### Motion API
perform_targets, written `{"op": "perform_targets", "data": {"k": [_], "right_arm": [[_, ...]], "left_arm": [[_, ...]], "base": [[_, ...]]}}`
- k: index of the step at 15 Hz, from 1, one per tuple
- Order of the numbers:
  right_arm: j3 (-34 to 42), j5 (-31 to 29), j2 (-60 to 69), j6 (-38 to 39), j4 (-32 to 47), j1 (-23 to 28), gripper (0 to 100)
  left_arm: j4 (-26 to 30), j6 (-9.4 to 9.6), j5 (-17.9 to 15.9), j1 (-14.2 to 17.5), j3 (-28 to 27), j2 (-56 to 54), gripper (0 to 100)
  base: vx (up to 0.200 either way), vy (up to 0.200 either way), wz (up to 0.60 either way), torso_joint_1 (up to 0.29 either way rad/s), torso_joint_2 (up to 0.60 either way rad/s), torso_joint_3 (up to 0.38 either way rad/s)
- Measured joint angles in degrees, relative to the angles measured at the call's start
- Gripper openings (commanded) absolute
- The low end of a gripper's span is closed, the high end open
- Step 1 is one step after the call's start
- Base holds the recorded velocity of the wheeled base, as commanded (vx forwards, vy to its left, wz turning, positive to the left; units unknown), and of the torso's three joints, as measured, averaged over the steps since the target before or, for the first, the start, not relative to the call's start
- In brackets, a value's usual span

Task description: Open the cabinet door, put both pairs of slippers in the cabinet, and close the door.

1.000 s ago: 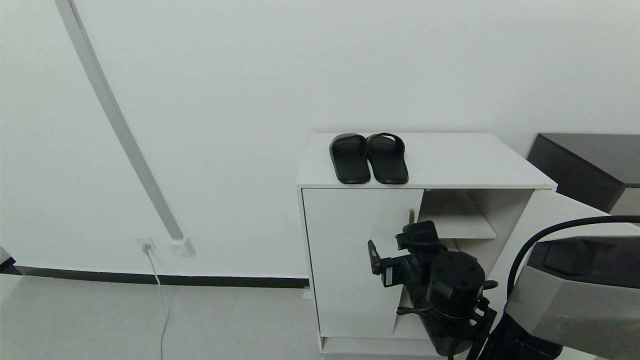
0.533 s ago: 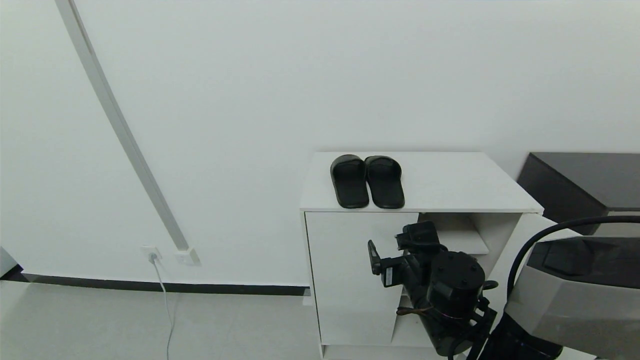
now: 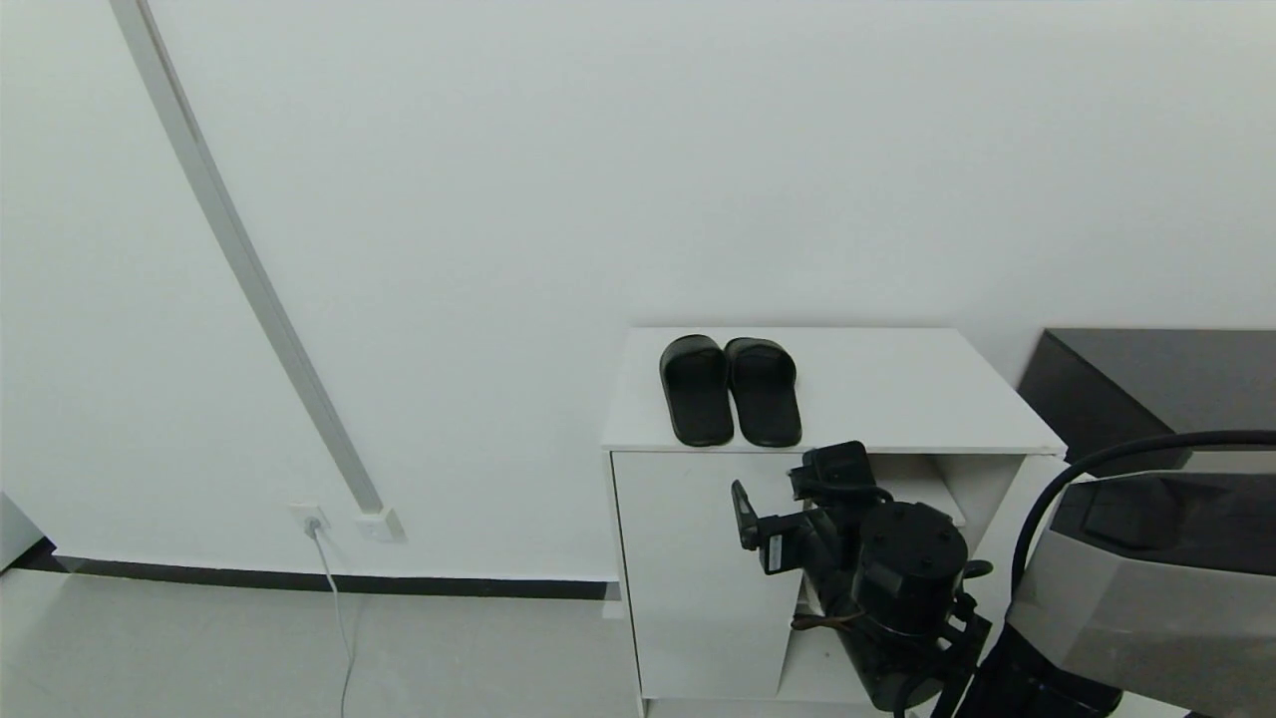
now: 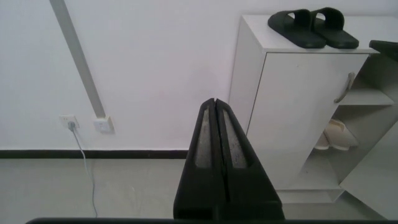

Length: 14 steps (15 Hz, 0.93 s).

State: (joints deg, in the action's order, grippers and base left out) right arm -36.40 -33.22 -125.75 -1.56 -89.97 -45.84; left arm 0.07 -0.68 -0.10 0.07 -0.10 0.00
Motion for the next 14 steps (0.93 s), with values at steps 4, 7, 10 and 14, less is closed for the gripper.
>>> {"op": "perform_targets", "data": {"k": [4,7,10,14], "right_arm": [[-1.3,0.1,-0.9,-2.6,0.2,0.4,100],[-7.9,0.5,-1.2,-4.2,5.4,1.2,100],[-16.6,2.0,-0.8,-4.4,17.6,2.5,100],[-33.6,2.2,1.6,6.8,49.5,4.3,100]], "left_arm": [[0.0,0.04,0.0,0.0,0.0,0.0,0],[0.0,0.15,0.0,0.0,0.0,0.0,0],[0.0,0.22,0.0,0.0,0.0,0.0,0],[0.0,0.22,0.0,0.0,0.0,0.0,0]], "base": [[0.000,0.000,0.00,0.000,0.00,0.000],[0.000,0.000,0.00,0.000,0.00,0.000],[0.000,0.000,0.00,0.000,0.00,0.000],[0.000,0.000,0.00,0.000,0.00,0.000]]}}
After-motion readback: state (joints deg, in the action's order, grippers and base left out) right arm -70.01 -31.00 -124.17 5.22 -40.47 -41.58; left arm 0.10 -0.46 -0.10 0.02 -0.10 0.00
